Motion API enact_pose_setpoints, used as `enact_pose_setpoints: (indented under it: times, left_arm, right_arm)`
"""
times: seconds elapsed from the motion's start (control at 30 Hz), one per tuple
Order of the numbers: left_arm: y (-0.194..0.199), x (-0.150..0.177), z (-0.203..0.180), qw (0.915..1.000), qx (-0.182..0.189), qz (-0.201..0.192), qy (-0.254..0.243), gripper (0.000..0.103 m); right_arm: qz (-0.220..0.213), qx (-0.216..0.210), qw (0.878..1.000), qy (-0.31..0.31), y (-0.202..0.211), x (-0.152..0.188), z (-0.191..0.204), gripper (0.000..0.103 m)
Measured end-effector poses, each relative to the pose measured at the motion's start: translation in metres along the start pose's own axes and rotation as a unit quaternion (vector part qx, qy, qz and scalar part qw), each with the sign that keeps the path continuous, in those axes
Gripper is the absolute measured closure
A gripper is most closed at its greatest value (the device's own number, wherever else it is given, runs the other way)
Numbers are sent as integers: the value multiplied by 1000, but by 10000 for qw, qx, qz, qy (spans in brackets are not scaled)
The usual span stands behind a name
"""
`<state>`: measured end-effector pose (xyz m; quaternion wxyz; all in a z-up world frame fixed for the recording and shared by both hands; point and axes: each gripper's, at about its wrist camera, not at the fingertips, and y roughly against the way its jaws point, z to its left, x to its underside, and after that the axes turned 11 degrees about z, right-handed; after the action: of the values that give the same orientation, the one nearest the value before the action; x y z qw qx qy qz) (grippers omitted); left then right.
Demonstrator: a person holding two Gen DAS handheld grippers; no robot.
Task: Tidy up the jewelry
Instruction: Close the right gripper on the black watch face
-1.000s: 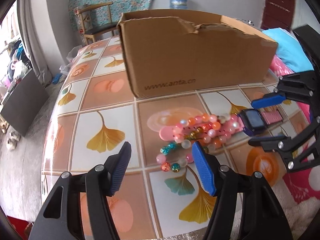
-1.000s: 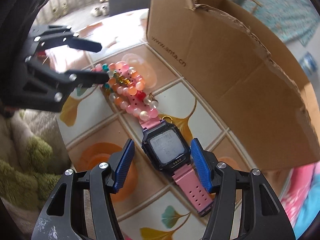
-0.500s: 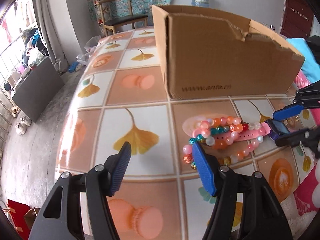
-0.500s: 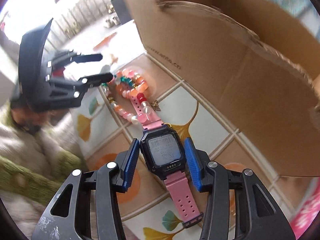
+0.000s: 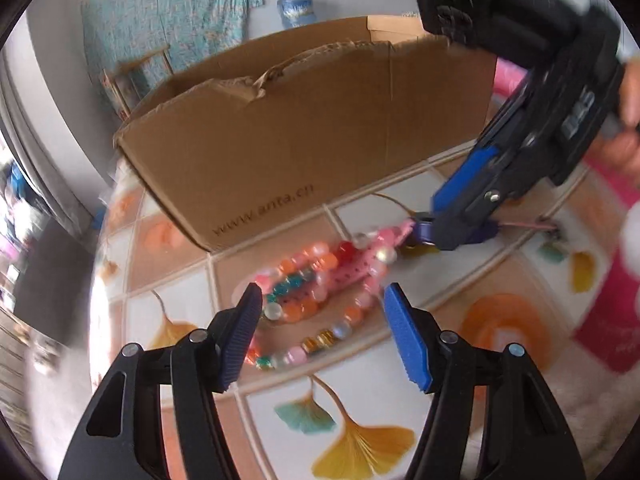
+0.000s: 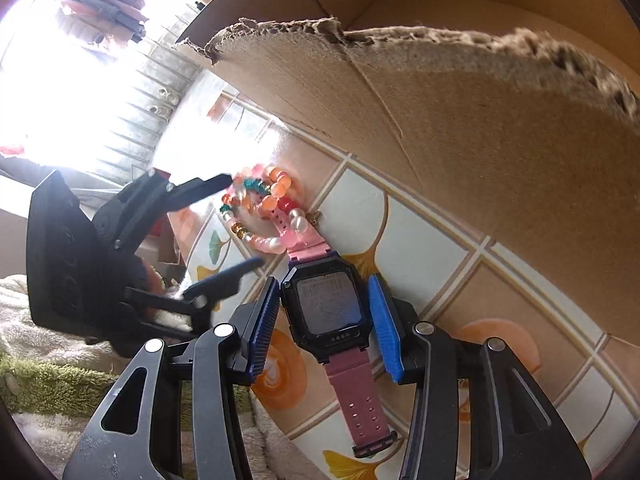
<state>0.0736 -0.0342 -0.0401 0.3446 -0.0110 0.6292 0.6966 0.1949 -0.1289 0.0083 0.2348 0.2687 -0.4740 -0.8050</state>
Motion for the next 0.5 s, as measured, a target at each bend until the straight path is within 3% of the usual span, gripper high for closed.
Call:
enact_pose_setpoints:
  times: [0.27,0.4,0.5]
  left_arm:
    - [-1,-11,46,9974,167,32,696,41]
    - [-22,-17,66,9952,-49,321,922,41]
    - [-14,-20,79,9930,238,141,1148,41]
  right_arm:
    - [40,299,9991,300,-8,-1,17,61]
    - [-5,391,9984,411,-10,2,22,61]
    - [-40,343,9988,351,-10,5,21,61]
